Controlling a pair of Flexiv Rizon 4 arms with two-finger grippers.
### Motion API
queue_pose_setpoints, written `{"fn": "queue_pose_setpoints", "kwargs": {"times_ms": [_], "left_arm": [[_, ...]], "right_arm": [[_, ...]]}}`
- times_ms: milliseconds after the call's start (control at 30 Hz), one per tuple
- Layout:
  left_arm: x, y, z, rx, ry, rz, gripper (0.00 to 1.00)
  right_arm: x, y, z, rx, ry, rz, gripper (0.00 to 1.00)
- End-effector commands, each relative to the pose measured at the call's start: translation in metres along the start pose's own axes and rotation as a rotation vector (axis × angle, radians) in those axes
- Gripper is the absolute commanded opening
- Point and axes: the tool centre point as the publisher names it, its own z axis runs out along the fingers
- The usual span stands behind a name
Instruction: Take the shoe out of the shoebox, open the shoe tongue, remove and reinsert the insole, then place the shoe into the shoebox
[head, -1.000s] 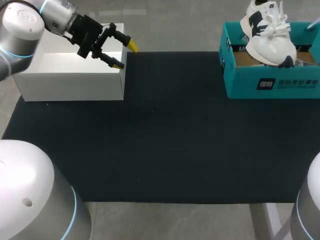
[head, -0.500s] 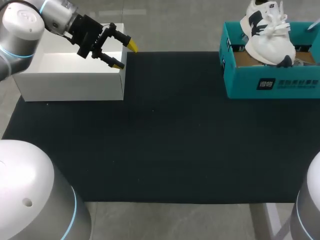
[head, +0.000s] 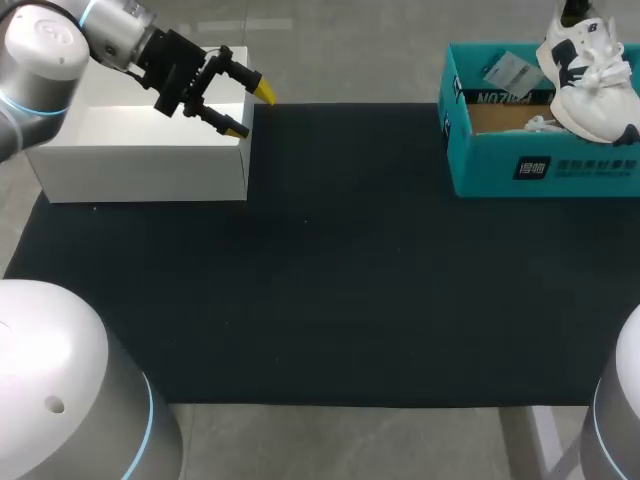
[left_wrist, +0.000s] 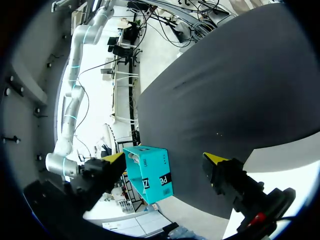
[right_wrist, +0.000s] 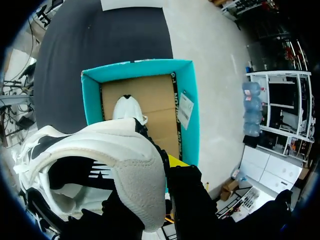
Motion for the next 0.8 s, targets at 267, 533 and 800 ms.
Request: {"fn": "queue_pose_setpoints", "kwargs": {"times_ms": [267, 533, 800], "left_arm": [[0.000, -0.001, 0.000, -0.003, 0.003, 0.001, 1.00], [0.000, -0.001, 0.000, -0.003, 0.003, 0.001, 1.00], [0.000, -0.001, 0.000, -0.003, 0.003, 0.001, 1.00]], "right_arm": [[-0.039, -0.037, 0.042, 0.053, 0.037, -0.033, 0.00], [-0.057, -0.058, 0.060, 0.076, 0.034, 0.009, 0.00], [-0.072, -0.074, 0.072, 0.099, 0.067, 0.023, 0.00]]}}
